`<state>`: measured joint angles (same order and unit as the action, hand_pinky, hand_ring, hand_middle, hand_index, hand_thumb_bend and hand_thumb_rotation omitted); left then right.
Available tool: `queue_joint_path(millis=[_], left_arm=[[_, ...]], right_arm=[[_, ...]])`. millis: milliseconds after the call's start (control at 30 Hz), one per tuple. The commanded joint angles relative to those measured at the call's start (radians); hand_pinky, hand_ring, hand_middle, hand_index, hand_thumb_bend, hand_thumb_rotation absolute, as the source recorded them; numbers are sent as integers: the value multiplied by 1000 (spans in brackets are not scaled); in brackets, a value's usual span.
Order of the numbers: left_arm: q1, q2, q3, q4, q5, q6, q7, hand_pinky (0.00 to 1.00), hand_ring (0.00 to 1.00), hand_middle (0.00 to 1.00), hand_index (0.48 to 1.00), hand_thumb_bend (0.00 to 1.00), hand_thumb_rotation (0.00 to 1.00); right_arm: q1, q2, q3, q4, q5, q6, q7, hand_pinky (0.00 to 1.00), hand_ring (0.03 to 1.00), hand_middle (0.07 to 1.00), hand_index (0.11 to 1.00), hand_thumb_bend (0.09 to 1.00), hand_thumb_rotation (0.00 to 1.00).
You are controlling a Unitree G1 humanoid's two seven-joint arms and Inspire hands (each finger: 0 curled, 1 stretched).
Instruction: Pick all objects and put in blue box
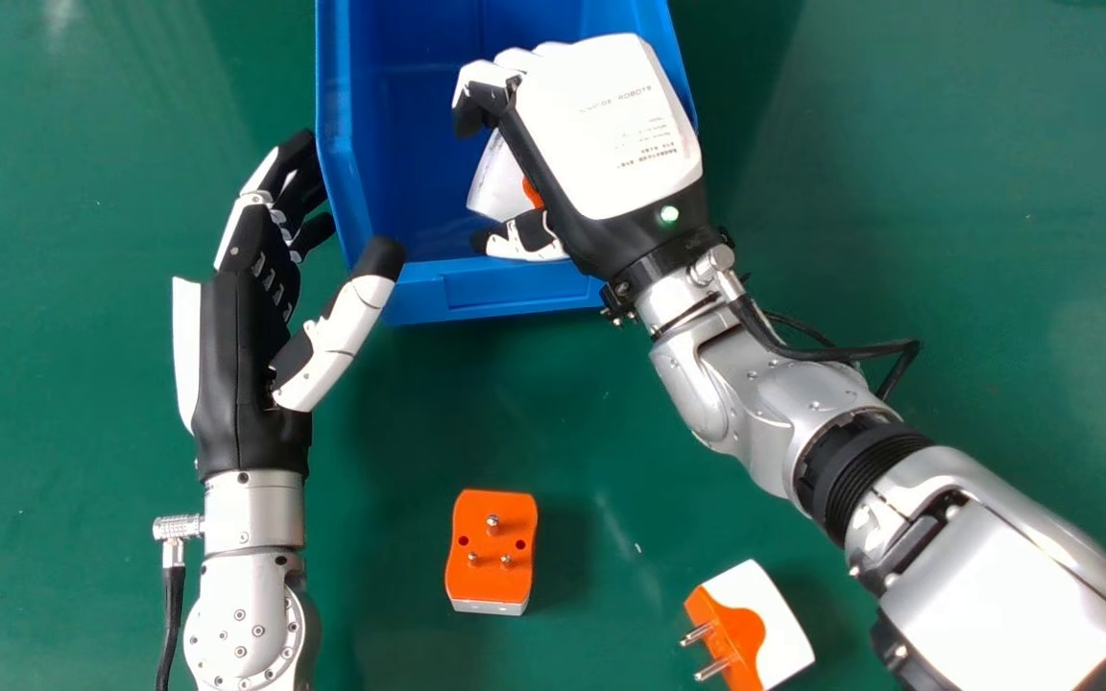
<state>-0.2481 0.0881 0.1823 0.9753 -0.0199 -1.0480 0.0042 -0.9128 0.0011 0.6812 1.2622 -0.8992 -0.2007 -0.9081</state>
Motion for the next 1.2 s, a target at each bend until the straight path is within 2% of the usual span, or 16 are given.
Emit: queue_joint_path(millis=[0,100,200,300,500,533,567,600,633,700,733,767,800,933,1000,1167], left_arm=[[-14,-3,-2,-9,-1,-22,2,833,860,848,839,803,502],[-14,-2,-3,-7,6,-23,9,834,860,849,839,803,503],[-18,-3,-3,-4,0,-25,3,833,860,849,840,804,505],[-21,-4,-2,-5,-1,-21,5,834,861,849,840,804,505],[-23,2,-4,-4,16,-19,21,836,861,848,839,805,507],[-24,1,-4,-3,14,-19,20,836,860,848,839,805,508],[-25,0,-4,-3,12,-19,19,836,860,848,839,805,508],[-25,0,-5,-3,12,-20,18,834,859,848,838,805,510],[-25,-1,-5,-3,11,-20,17,834,859,848,838,805,510],[-25,-3,-5,-5,6,-18,14,835,860,849,839,805,510],[-25,-4,-4,-5,4,-18,12,835,860,849,839,805,510],[-24,-4,-4,-6,3,-17,12,835,860,849,839,806,509],[-24,-4,-4,-6,4,-16,13,835,860,849,839,806,509],[-23,-8,-3,-6,-5,-17,5,832,860,847,838,812,506],[-20,-9,-3,-7,-10,-14,-1,833,860,847,837,813,504],[-18,-10,-1,-5,-12,-16,-7,835,861,846,838,812,500]], right_arm=[[-39,8,-11,0,18,15,18,313,445,502,537,495,0],[-42,11,-15,0,23,25,30,297,429,490,537,498,0],[-44,10,-13,2,24,26,35,276,406,472,539,503,0],[-48,9,-10,5,26,31,42,268,397,466,540,504,0],[-57,21,24,5,-3,153,87,277,394,460,541,508,0],[-57,24,27,3,-4,170,97,323,448,511,532,509,24],[-56,26,29,1,-5,185,105,323,448,511,532,509,24],[-55,28,31,0,-7,200,112,378,502,563,565,570,19],[-54,31,34,0,-10,217,116,378,502,563,565,570,19],[-52,36,39,-2,-13,243,126,515,616,671,648,706,59],[-50,38,41,-3,-13,254,133,515,616,671,648,706,59],[-49,39,42,-6,-11,261,137,581,668,720,683,762,81],[-47,40,41,-8,-10,266,140,581,668,720,683,762,81],[-42,43,43,-14,-10,287,139,858,887,906,830,923,180],[-38,45,43,-15,-11,296,132,909,928,940,862,952,200],[-33,51,43,-16,-11,320,117,977,981,985,911,989,224]])
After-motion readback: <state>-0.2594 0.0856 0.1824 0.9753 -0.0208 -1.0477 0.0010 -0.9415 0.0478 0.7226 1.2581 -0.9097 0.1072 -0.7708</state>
